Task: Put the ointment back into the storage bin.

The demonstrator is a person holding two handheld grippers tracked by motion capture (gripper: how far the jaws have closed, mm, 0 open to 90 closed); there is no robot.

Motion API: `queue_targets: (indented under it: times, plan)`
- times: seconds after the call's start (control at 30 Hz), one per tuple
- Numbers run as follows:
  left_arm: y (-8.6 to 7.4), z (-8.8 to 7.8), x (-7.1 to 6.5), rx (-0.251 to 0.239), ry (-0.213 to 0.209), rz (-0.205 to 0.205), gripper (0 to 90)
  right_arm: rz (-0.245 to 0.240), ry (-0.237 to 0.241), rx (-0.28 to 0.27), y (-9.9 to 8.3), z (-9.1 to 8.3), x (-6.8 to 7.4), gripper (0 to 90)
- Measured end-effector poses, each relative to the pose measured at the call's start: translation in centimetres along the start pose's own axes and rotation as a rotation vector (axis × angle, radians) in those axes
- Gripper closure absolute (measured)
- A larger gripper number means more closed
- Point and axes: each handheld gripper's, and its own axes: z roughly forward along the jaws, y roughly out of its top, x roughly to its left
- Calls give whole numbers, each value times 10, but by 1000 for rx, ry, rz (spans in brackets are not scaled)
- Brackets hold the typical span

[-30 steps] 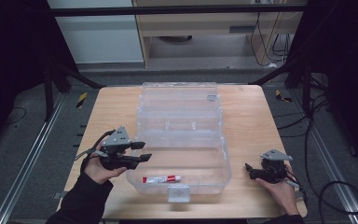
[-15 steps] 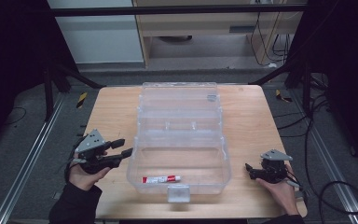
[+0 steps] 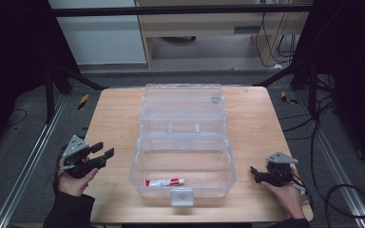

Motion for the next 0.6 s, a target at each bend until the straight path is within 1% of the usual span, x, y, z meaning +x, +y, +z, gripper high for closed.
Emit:
queue_targets:
  times: [0.07, 0.13, 0.17, 0.27, 0.37, 0.43, 0.6]
  plan:
    - [-6, 3, 4, 22, 38, -22, 439, 0, 0, 0, 0, 0, 0, 148]
    - [-11, 6, 7, 32, 56, -42, 427, -2, -1, 0, 0, 0, 0, 148]
    - [-15, 8, 9, 42, 77, -47, 424, 0, -1, 0, 0, 0, 0, 147]
    - [-23, 12, 13, 74, 100, -54, 399, -5, -4, -3, 0, 0, -1, 150]
    - [-28, 12, 18, 84, 122, -70, 387, -9, -6, -3, 0, 0, -1, 150]
    - [-32, 12, 21, 91, 145, -77, 378, -6, -5, -2, 0, -1, -1, 150]
    - [-42, 14, 29, 124, 186, -98, 344, 4, -7, -8, 0, -2, -1, 149]
